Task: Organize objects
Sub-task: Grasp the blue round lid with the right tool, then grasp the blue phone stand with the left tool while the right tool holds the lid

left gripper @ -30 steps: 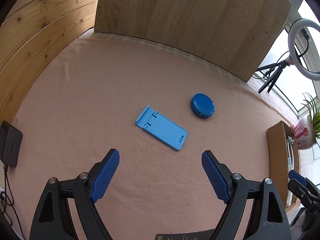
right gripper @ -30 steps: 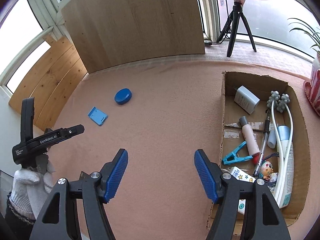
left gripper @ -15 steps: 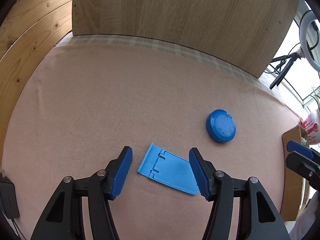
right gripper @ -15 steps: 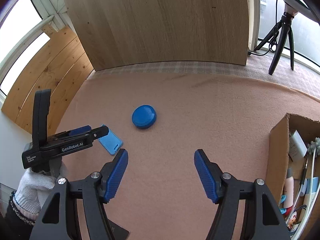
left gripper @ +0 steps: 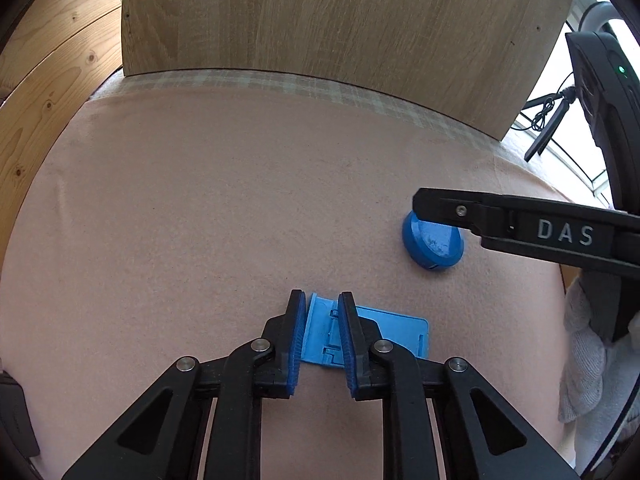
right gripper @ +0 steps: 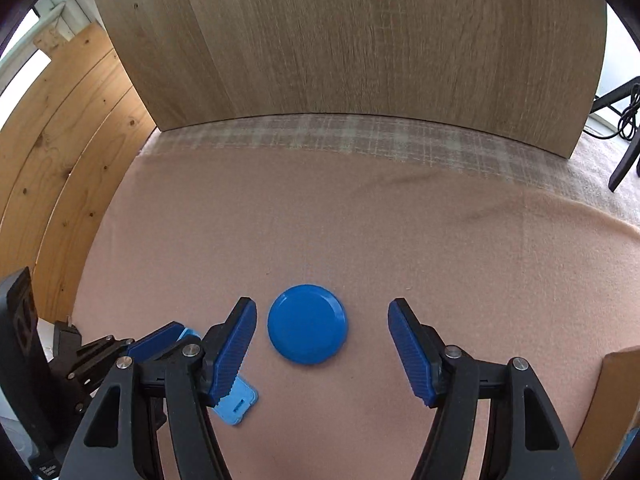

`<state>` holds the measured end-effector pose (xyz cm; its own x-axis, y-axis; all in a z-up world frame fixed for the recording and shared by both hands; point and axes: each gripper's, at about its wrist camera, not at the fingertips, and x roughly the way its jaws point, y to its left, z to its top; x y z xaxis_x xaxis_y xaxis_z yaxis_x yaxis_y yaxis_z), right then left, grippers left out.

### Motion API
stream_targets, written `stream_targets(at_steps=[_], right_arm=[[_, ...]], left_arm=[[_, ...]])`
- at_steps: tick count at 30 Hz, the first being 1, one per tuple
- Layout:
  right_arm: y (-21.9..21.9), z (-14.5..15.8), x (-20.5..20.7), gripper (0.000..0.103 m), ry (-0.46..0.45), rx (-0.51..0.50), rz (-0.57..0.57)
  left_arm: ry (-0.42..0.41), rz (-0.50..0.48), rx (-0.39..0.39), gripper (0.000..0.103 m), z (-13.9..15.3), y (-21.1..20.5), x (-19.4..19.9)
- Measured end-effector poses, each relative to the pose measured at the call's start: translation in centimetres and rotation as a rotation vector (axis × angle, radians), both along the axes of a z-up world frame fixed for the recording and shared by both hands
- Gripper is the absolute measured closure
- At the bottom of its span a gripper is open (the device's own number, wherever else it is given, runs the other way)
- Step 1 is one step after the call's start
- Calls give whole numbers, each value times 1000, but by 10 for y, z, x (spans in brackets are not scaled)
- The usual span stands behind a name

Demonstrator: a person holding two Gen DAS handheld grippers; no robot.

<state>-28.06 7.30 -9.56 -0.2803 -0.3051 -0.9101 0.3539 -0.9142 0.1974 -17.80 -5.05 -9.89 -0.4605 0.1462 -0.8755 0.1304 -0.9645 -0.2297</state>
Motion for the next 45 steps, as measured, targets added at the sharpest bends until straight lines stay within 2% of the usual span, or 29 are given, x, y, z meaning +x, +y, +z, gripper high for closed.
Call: stream_targets(at_steps=[3, 5, 6, 11, 14, 20, 22, 24, 25, 26, 28, 30, 32, 34, 37, 45], right_arm=[[-16, -8, -5, 40, -4, 45, 30], [-21, -14, -5, 56, -23, 79, 51], [-22, -16, -5, 60, -38, 75, 57], [-9, -14, 5, 60, -64, 46, 60], [4, -13, 19, 60, -67, 49, 79], [40, -13, 49, 60, -91, 43, 79], [55, -12, 61, 60, -97, 42, 77], [69, -12, 74, 60, -98, 44, 71], [76, -12, 79, 60, -97, 47, 70], [80, -12, 84, 60, -95, 54, 67], [92, -12, 92, 60, -93, 57, 49], [105, -12, 97, 60, -106, 28, 18], [118, -11, 100, 60, -107, 10, -25], [135, -6, 105, 60, -105, -31, -75], [151, -1, 110, 60, -120, -91, -114], [154, -3, 119, 58, -124, -94, -114]], left_arm=[[2, -25, -3, 87, 1, 8, 5], [4, -32, 0, 88, 1, 12, 9], [5, -36, 3, 88, 1, 14, 12], [11, -25, 31, 88, 2, 26, 33], [8, -45, 14, 88, 2, 37, 45], [-7, -80, 45, 88, 4, 56, 70], [17, -90, 20, 87, 12, 60, 72], [30, -94, 0, 79, 21, 61, 67], [40, -100, 4, 69, 26, 60, 63], [58, -112, 6, 50, 30, 59, 58], [80, -113, -30, 35, 33, 58, 45], [71, -123, -20, 35, 32, 56, 31], [49, -151, 27, 35, 27, 54, 16], [-7, -172, 66, 35, 16, 55, 1], [-47, -197, 35, 35, 4, 60, -1], [-54, -303, -31, 38, 3, 92, 17]])
